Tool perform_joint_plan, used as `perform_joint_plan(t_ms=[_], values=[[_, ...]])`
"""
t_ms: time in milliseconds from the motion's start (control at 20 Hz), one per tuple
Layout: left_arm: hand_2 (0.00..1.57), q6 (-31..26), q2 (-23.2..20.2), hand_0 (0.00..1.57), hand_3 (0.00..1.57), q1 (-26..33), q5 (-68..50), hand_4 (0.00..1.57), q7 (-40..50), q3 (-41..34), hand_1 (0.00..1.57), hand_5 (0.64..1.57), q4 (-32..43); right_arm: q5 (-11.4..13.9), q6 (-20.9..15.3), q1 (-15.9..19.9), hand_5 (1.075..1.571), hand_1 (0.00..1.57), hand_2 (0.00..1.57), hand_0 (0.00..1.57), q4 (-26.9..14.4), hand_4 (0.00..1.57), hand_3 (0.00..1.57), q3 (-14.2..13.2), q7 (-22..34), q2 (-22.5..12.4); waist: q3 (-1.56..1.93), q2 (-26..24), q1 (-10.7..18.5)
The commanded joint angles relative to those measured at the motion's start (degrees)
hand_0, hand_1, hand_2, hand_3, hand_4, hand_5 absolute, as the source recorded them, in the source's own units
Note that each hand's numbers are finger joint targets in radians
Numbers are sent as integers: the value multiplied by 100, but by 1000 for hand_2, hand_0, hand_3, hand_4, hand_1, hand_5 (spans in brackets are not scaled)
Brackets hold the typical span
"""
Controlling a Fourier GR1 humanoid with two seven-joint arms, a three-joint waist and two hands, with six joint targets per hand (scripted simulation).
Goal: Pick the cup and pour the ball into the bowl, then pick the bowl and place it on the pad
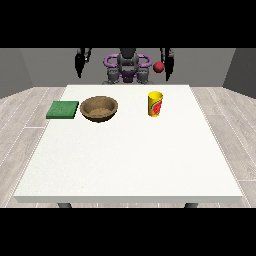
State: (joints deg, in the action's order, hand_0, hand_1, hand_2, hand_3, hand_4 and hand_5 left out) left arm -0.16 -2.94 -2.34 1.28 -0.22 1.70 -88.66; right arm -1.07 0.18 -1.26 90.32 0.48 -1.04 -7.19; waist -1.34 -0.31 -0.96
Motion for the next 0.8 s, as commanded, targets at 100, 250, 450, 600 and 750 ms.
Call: perform_joint_plan(t_ms=[100,250,450,600,750], values=[[0,0,-117,0,0,-112,-25,0,351,-21,0,1535,-458,-29,52,20,1571,0,0,0,434,1058,305,-93,360,-254,71,-1182,-62],[0,-11,-197,0,0,-171,-35,0,598,-37,0,1535,-635,-38,79,68,1571,0,0,0,596,1058,305,-114,618,-367,78,-1620,-44],[0,-25,283,0,0,-355,-1317,0,1622,-216,0,1537,-1210,-234,-754,664,1570,0,0,0,1207,846,0,789,1730,691,107,-2806,364],[0,224,288,0,0,-344,-1687,0,2316,-314,0,1550,-1703,-126,-1621,592,1570,0,0,0,1378,724,0,1621,2357,706,123,-2921,551],[0,121,256,0,0,119,-1688,0,2299,-115,0,1544,-1772,67,-2796,604,1568,0,0,0,1372,576,0,2705,2630,712,126,-2836,475]])
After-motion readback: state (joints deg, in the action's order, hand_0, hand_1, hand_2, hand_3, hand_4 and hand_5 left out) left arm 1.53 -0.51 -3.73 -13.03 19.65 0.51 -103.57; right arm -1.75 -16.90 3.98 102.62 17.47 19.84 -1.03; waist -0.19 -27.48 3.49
